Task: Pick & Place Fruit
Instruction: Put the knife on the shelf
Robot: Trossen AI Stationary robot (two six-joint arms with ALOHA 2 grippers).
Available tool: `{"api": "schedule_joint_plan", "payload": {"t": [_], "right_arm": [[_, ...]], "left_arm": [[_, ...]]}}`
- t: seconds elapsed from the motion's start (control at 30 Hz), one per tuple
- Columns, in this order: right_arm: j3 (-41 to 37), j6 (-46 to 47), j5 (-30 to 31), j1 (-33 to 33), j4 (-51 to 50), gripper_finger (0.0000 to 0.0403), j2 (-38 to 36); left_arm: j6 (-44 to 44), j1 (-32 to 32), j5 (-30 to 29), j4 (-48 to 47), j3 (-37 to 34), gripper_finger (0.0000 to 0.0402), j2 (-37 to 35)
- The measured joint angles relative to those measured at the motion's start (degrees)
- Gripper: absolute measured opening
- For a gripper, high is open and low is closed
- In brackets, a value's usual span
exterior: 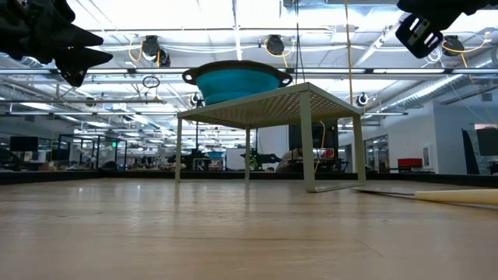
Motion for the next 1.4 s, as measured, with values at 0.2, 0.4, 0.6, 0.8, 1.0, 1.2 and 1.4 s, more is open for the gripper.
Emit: {"api": "schedule_joint_plan", "payload": {"t": [0.2,0.4,0.6,0.8,1.0,1.2,1.4], "right_arm": [[4.0,2.8,1.2,2.4,-2.8,0.0,5.2],[10.7,9.0,1.1,3.0,-9.8,0.0,10.9],[16.7,17.0,1.0,3.9,-17.1,0.0,16.7],[22.4,25.6,1.0,5.2,-21.1,0.0,22.9],[29.9,32.4,1.0,5.2,-31.1,0.0,29.7],[35.8,38.6,0.9,5.1,-38.6,0.0,35.1],[38.5,45.3,-4.2,4.4,-43.7,0.0,39.0]], "left_arm": [[0.0,0.0,0.0,0.0,0.0,0.0177,0.0],[0.9,0.0,0.0,0.2,0.0,0.0177,0.0],[1.2,0.0,0.0,0.1,0.0,0.0177,0.0],[1.6,0.0,0.0,0.2,0.0,0.0177,0.0],[1.6,0.0,0.0,0.7,0.0,0.0177,0.0],[2.7,0.0,0.1,0.9,0.0,0.0177,0.0],[2.8,0.0,0.1,1.0,0.0,0.0177,0.0]]}}
